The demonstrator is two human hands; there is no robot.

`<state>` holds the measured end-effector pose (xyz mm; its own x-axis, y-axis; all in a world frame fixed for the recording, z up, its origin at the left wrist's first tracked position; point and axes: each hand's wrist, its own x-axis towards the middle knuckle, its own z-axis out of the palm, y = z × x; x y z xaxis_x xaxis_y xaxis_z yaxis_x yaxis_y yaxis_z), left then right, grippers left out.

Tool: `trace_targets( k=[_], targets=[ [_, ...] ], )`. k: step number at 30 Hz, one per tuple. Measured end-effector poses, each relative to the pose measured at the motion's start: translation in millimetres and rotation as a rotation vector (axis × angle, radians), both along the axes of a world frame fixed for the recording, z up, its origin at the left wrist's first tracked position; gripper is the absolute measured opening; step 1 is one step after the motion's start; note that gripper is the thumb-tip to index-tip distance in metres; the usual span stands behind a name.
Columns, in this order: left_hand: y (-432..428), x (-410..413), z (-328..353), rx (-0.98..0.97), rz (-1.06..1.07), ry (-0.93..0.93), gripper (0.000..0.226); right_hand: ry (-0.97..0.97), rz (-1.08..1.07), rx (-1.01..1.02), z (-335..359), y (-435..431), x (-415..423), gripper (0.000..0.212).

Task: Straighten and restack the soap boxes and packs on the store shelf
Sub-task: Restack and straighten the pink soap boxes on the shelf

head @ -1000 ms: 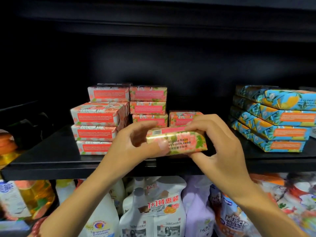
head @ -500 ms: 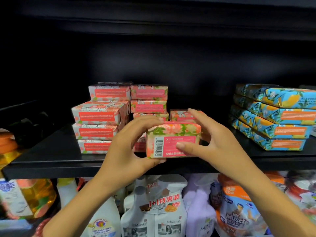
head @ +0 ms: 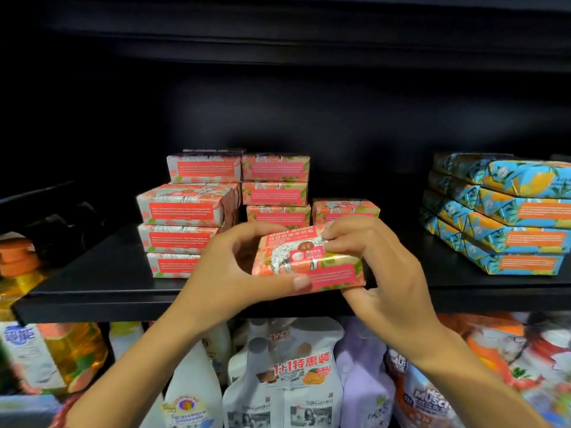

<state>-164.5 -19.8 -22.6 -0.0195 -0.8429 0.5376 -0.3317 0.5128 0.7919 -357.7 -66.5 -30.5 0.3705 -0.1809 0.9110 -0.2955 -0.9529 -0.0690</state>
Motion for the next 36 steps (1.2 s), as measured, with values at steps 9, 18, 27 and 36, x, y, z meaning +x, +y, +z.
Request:
trace_targets(
  k=[9, 18, 27, 36],
  targets=[
    [-0.7, -3.5, -6.8, -0.122, 0.274, -0.017, 0.062, 0.001, -0.174, 0.246, -11.7, -12.5, -14.9, 0.046],
    [-13.7, -17.0, -20.9, -0.275, 0.531, -0.266, 0.052, 0.347, -0.23, 0.439, -28.4, -15.9, -27.0, 0.04],
    [-23.2, -13.7, -11.9, -0.46, 0.632, -0.616, 0.02, 0.352, -0.262, 0.381, -34.6, -16.7, -28.4, 0.031],
    [-30.1, -10.1, -6.8, -0.421, 0.611, -0.639, 0.033, 0.369, -0.285, 0.349, -36.8, -14.8, -30.4, 0.032]
  ],
)
